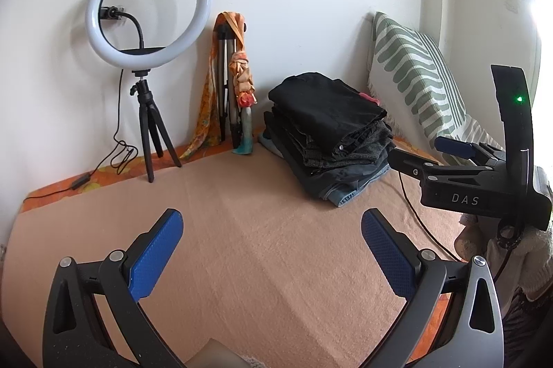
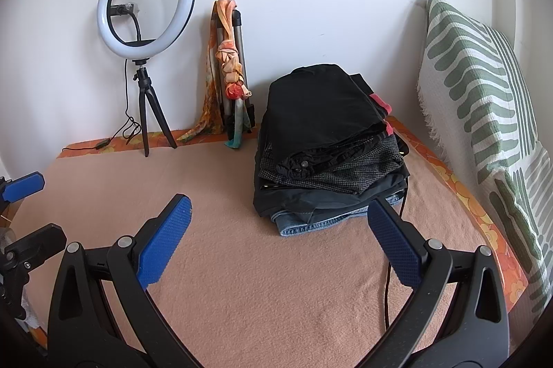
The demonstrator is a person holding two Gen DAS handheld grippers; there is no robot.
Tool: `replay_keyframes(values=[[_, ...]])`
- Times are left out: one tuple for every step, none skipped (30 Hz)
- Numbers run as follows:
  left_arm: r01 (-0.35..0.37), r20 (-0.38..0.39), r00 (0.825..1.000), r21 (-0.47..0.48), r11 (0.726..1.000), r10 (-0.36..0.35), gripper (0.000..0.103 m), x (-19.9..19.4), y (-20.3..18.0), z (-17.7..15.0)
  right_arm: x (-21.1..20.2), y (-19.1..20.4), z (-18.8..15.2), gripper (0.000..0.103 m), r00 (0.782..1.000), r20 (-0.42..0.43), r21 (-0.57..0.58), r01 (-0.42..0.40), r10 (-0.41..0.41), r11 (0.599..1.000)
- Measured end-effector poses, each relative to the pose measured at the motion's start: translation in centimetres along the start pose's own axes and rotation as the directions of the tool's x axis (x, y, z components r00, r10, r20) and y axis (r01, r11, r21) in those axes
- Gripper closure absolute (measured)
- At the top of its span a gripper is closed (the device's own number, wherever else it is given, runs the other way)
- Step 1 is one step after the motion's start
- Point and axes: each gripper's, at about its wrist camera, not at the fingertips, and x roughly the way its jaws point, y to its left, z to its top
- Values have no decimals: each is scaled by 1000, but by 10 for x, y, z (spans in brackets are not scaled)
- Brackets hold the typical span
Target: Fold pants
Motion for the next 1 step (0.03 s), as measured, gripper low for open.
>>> replay_keyframes(values=[[1, -1, 1000, 1, 1000, -1, 0, 0, 0, 0, 0, 0, 0, 0, 1000, 0, 0, -1, 1, 1000]])
